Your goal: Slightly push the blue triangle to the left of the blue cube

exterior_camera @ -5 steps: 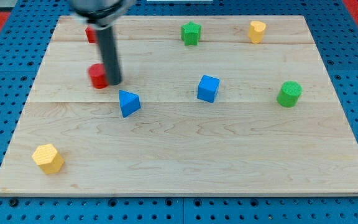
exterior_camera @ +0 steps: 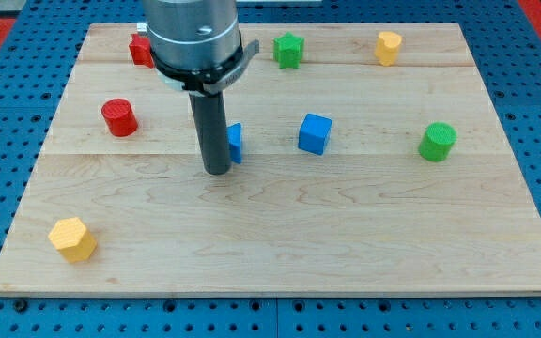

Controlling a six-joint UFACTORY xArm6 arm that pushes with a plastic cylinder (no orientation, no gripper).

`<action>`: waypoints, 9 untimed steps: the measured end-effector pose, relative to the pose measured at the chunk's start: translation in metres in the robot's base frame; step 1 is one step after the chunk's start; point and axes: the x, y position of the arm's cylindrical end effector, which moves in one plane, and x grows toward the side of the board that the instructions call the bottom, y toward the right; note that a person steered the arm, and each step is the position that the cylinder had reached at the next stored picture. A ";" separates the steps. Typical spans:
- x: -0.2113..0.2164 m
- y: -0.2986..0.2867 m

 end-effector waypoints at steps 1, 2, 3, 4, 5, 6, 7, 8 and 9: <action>0.002 0.003; 0.002 0.003; 0.002 0.003; 0.001 0.006; -0.017 0.031; -0.024 0.062; -0.018 0.062; -0.017 0.119; -0.019 0.163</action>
